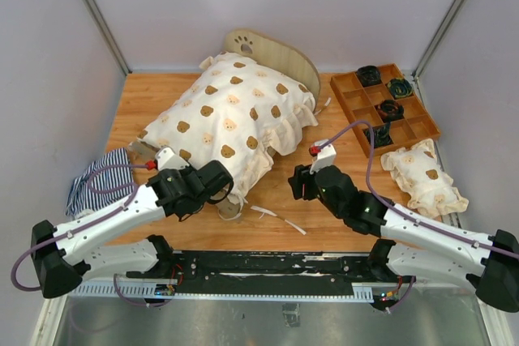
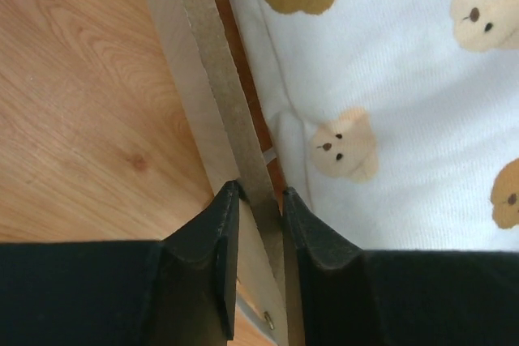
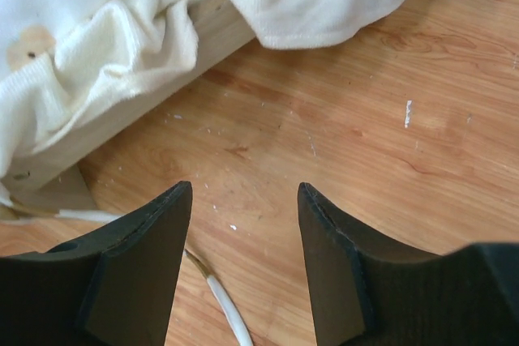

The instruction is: Set up the pet bed

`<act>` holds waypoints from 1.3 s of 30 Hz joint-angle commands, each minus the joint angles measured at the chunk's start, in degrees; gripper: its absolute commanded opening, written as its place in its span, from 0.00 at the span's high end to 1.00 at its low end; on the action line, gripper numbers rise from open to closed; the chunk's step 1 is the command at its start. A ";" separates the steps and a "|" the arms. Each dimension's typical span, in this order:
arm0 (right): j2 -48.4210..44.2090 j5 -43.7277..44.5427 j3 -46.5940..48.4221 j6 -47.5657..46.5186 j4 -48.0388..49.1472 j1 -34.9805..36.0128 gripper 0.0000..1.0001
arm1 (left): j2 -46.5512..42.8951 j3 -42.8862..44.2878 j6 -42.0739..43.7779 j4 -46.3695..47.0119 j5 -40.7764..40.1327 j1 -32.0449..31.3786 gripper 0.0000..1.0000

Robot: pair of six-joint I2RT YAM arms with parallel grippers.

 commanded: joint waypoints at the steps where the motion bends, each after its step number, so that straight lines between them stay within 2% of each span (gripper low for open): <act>1: -2.88 -4.48 -3.04 -3.58 2.70 0.51 0.43 | -0.35 -0.77 6.68 6.49 -7.75 1.92 0.88; 2: -3.45 -5.54 -3.74 -3.54 3.91 0.51 0.43 | -0.57 -1.14 9.99 9.36 -7.54 3.20 0.96; 3: -3.76 -6.71 -4.42 -3.56 4.90 0.51 0.43 | -1.00 -1.48 12.82 11.78 -6.65 4.55 0.99; 7: -3.37 -9.86 -5.80 -4.30 7.06 0.53 0.44 | -3.30 -4.42 23.59 21.89 -4.08 9.70 1.00; 10: -2.66 -8.64 -5.25 -4.57 5.56 0.52 0.44 | -3.96 -5.52 29.48 26.27 -2.51 14.45 1.00; 15: -2.96 -4.99 -4.07 -6.57 4.67 0.51 0.43 | -2.33 -5.77 36.30 29.57 -0.02 23.35 1.00; 18: -2.79 0.73 -0.46 -13.64 3.53 -2.17 0.38 | -1.42 -4.89 36.69 28.44 -0.04 25.50 0.99; 22: 0.74 -5.37 9.44 -19.80 1.09 -15.44 0.32 | -2.28 -4.41 36.31 27.51 1.38 25.65 0.64; 25: 6.00 -12.70 15.18 -21.59 2.28 -24.95 0.27 | -3.35 -5.33 36.44 27.64 2.64 25.64 0.46; 27: 10.73 -18.07 19.24 -22.28 3.27 -30.58 0.24 | -3.56 -5.68 36.19 26.97 2.79 25.65 0.41; 32: 24.98 -28.38 30.97 -25.81 4.33 -36.26 0.23 | -4.04 -6.91 37.44 26.90 2.96 25.65 0.40; 39: 41.21 -29.67 47.31 -31.63 5.11 -37.96 0.23 | -6.04 -8.76 38.19 28.95 6.90 25.65 0.41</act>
